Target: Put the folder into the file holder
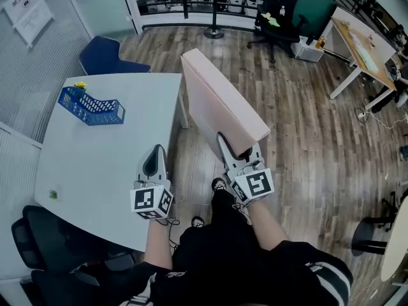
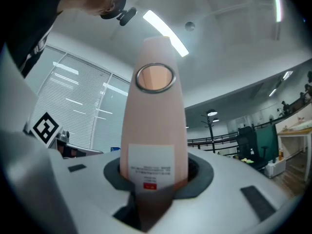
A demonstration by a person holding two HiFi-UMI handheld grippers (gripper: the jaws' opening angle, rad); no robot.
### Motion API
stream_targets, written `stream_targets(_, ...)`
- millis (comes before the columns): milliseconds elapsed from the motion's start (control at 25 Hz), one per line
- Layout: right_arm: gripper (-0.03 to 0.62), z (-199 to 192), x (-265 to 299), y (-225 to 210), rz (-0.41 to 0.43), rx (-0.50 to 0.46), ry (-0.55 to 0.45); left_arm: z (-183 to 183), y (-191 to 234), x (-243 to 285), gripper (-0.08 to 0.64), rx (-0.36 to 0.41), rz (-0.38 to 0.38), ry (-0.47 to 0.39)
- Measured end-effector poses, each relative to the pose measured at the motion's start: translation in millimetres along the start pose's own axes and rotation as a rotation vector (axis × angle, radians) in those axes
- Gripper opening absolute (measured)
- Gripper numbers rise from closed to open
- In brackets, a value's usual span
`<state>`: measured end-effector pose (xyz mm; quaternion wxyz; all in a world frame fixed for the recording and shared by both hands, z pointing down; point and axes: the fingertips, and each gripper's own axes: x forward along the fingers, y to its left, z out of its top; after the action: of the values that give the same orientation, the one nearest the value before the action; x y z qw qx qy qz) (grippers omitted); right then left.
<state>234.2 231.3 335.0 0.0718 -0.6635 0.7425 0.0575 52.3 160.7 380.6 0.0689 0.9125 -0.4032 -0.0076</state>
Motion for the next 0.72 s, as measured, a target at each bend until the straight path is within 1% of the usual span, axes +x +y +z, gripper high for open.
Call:
stream_targets(200, 0.152, -7.7, 77.4, -33.8, 0.154, 0.023, -0.013, 11.1, 16.2, 68.0, -0.001, 0.023, 0.107, -0.014)
stream_targets(360, 0.152, -10.8, 132.3, -50.8, 0.276, 0.055, -0.015, 21.0, 31.5, 100.8, 0.0, 0.026, 0.216, -0.023)
stream_targets(560, 0.152, -19.8, 189.8, -53.2, 0.424, 0.12, -0.027, 24.9, 65.2, 111.6, 0.0, 0.031, 0.381, -0.01)
stream_targets(720, 0.152, -31.1, 234.6, -37.0, 0.519, 0.2, -0.027, 26.4, 100.0, 105.3, 0.0, 0.03, 0.493, 0.003)
